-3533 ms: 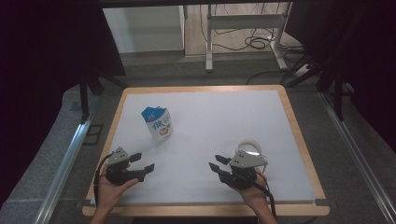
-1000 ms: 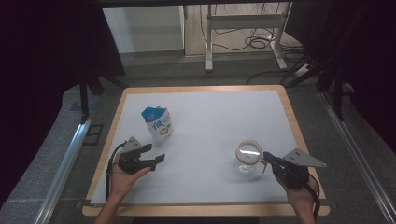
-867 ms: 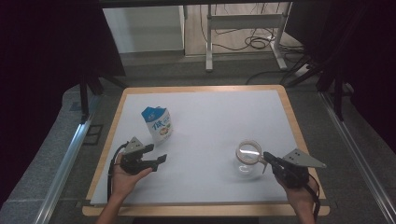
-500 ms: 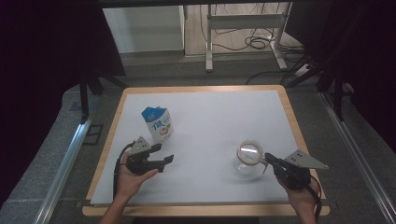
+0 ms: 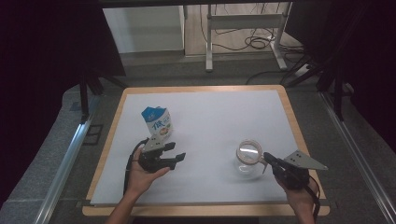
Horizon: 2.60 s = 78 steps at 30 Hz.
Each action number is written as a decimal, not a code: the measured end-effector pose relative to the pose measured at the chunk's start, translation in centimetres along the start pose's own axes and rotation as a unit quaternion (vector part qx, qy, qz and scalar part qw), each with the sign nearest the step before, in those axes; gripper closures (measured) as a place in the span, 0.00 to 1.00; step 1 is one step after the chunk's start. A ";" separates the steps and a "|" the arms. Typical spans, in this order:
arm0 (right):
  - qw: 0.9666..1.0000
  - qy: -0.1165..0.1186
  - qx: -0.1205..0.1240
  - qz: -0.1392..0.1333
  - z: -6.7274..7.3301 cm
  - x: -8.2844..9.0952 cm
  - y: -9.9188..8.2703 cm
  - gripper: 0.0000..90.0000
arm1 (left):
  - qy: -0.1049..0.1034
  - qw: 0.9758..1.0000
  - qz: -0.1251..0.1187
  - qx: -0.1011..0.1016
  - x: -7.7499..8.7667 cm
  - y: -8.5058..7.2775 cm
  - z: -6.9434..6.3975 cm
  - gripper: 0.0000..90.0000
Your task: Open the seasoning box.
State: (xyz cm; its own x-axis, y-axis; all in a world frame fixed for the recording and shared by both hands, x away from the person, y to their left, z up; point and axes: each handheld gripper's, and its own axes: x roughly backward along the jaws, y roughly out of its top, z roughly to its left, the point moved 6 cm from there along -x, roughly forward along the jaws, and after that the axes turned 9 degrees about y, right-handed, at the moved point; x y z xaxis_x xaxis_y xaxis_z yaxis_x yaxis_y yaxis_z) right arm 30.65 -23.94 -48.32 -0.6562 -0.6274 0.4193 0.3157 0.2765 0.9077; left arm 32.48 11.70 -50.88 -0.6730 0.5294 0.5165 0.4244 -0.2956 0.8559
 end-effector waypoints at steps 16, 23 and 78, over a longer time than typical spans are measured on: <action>1.000 -0.005 -0.004 -0.004 -0.6 0.4 -0.1 1.00 | 0.003 1.000 0.005 -0.001 0.1 -0.1 0.2 0.44; 1.000 -0.004 0.007 -0.001 -0.2 0.1 0.5 1.00 | 0.003 1.000 0.006 -0.001 0.0 -0.2 0.2 0.43; 1.000 -0.018 0.017 -0.007 0.1 -0.1 0.0 1.00 | -0.021 1.000 0.005 -0.012 -2.2 1.6 -2.3 0.40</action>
State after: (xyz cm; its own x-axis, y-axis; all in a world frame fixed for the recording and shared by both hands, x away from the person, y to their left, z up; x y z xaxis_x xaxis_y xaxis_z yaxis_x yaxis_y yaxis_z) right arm 30.65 -23.80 -48.32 -0.6844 -0.6053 0.4065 0.2835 0.2928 0.9132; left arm 33.27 8.26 -50.59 -0.6425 0.5592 0.5239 0.4155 -0.3202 0.8513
